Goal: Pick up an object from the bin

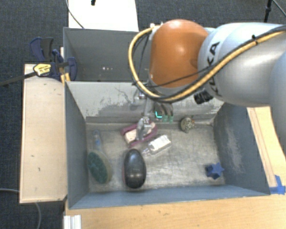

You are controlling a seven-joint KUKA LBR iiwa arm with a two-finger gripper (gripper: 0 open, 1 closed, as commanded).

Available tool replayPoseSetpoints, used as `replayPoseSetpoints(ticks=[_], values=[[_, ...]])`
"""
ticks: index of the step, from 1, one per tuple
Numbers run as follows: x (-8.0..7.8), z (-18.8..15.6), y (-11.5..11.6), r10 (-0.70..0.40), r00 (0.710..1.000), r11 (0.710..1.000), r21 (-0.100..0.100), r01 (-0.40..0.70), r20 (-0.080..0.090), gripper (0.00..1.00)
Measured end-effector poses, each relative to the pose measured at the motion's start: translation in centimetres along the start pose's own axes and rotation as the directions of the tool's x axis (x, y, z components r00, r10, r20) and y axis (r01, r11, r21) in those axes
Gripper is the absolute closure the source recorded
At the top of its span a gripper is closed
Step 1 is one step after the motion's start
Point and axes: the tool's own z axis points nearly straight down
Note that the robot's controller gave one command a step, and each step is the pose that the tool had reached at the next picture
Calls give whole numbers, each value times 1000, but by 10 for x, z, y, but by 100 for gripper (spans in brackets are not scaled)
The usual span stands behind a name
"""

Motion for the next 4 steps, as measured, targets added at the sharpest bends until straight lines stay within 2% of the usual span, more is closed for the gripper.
replayPoseSetpoints(ticks=[1,2,3,4], values=[[23,-7,31,-127,992,992,0,127,6,0],[48,96,-93,-166,986,986,4,166,-1,0],[17,116,-104,-291,957,957,4,291,12,0],[13,114,-104,-287,958,958,4,287,25,100]])
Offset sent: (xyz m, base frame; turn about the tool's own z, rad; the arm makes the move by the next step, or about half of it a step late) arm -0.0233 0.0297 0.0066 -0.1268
